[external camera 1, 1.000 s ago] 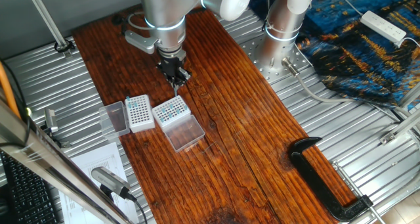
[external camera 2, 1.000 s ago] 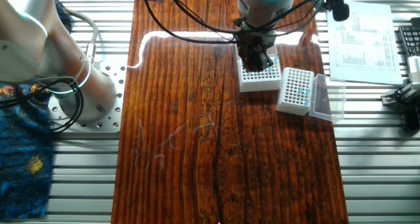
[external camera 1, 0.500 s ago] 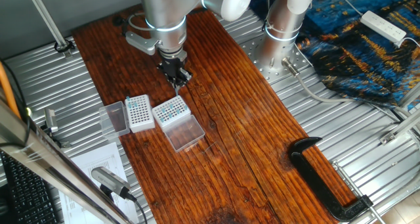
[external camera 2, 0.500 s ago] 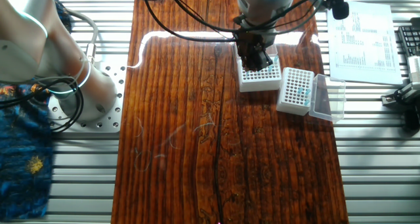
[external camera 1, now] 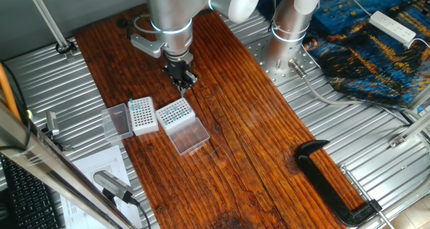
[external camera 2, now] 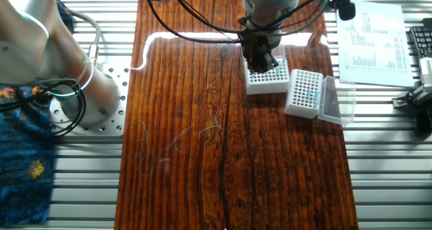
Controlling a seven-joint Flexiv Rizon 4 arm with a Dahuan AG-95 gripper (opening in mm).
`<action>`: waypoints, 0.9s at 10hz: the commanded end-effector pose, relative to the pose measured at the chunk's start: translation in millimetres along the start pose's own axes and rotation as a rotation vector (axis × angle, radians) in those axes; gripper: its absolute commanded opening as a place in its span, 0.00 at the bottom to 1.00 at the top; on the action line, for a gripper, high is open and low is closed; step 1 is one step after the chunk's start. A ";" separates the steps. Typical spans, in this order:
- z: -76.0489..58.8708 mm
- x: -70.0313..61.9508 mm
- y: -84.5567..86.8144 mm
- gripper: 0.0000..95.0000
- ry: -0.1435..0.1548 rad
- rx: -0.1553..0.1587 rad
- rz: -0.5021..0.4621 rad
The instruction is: Transfer all medium pipette tips from one holder to another
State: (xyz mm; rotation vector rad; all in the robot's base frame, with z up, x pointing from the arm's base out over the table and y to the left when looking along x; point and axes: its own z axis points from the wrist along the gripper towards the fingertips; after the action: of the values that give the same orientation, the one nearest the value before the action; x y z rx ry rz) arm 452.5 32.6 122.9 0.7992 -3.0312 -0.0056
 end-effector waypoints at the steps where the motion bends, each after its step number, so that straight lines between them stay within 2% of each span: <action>1: 1.7 -0.1 -1.3 0.00 -0.001 0.002 -0.005; 3: 2.7 -0.2 -1.9 0.00 -0.001 0.002 -0.015; 4: 2.8 -0.2 -2.0 0.20 -0.001 0.001 -0.022; 9: 2.9 -0.2 -2.1 0.20 0.002 0.005 -0.022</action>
State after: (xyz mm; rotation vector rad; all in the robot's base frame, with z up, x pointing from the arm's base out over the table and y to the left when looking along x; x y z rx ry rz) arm 453.7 31.0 120.1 0.8302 -3.0222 0.0036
